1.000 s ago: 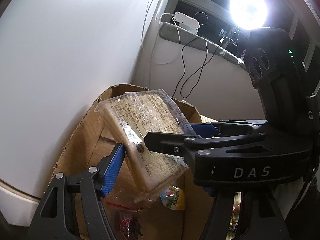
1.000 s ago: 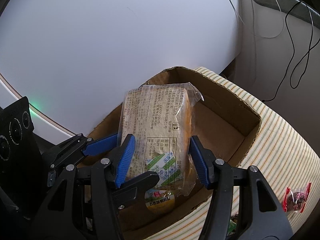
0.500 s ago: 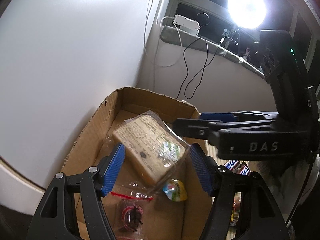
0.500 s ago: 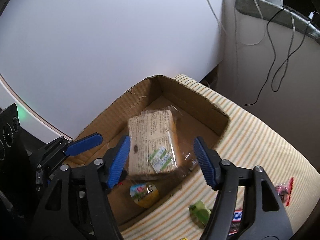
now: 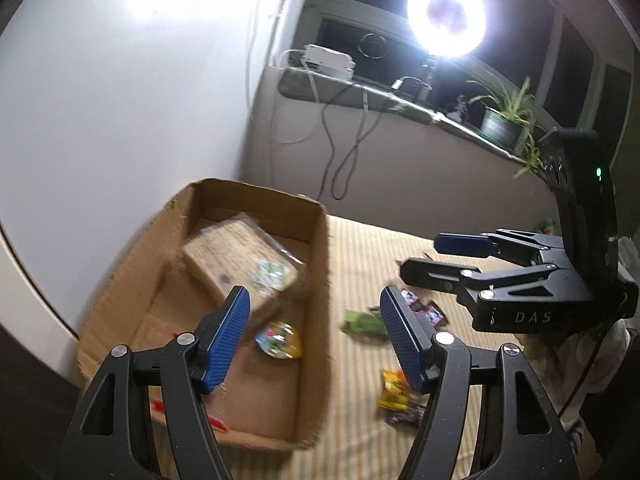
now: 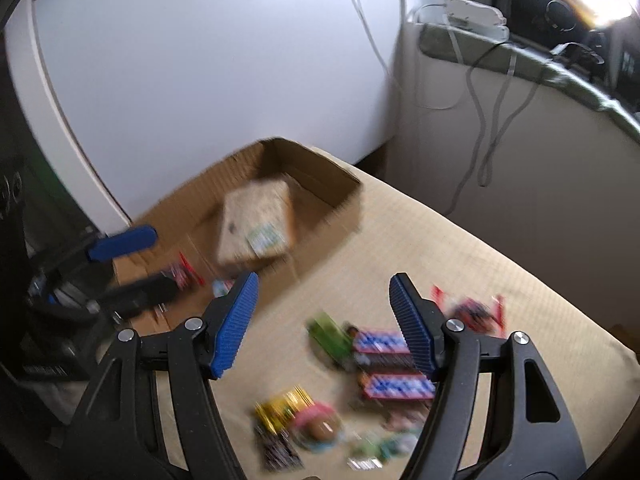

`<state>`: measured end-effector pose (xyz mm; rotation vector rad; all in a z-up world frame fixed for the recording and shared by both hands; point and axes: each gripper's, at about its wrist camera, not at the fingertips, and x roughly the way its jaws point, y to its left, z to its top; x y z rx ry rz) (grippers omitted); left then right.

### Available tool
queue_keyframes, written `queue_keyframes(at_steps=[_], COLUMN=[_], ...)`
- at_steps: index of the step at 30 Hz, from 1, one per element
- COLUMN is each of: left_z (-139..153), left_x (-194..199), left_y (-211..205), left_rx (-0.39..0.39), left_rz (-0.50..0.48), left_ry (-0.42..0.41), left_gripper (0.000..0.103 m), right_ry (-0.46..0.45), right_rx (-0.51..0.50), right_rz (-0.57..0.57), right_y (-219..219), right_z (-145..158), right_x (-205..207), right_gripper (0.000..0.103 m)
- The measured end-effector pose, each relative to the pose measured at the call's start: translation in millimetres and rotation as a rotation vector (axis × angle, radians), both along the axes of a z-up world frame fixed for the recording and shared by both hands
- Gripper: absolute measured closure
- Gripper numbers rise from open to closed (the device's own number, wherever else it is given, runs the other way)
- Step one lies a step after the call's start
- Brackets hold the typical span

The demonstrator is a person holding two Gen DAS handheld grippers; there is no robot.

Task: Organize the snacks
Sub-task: 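Open the right tool and withdraw it from the box, then grasp yellow candy packet with left tool while right tool grasps small candy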

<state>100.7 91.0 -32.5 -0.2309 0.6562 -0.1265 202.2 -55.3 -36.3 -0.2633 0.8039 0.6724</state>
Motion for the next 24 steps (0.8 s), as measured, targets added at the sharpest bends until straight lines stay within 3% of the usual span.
queue_keyframes(at_steps=[10,17,24], left_z=[-13,-37,-54], left_x=[-24,-31,-23], left_y=[-38,-69,-84], left_rx=[-0.05,-0.02,0.013], left_rz=[-0.076,-0.155,-0.177], left_ry=[0.019,0.079,0.122], left_gripper=[0.059,0.07,0.076], right_ry=[-0.046,0.041,0.105], right_rx=[-0.03,0.019,0.015], right_rz=[-0.169,-0.167,-0.11], right_y=[-91,-117,-99], right_z=[-16,-41,-72], right_x=[-36,-54,-59], right_gripper=[0.033,0.059,0.075])
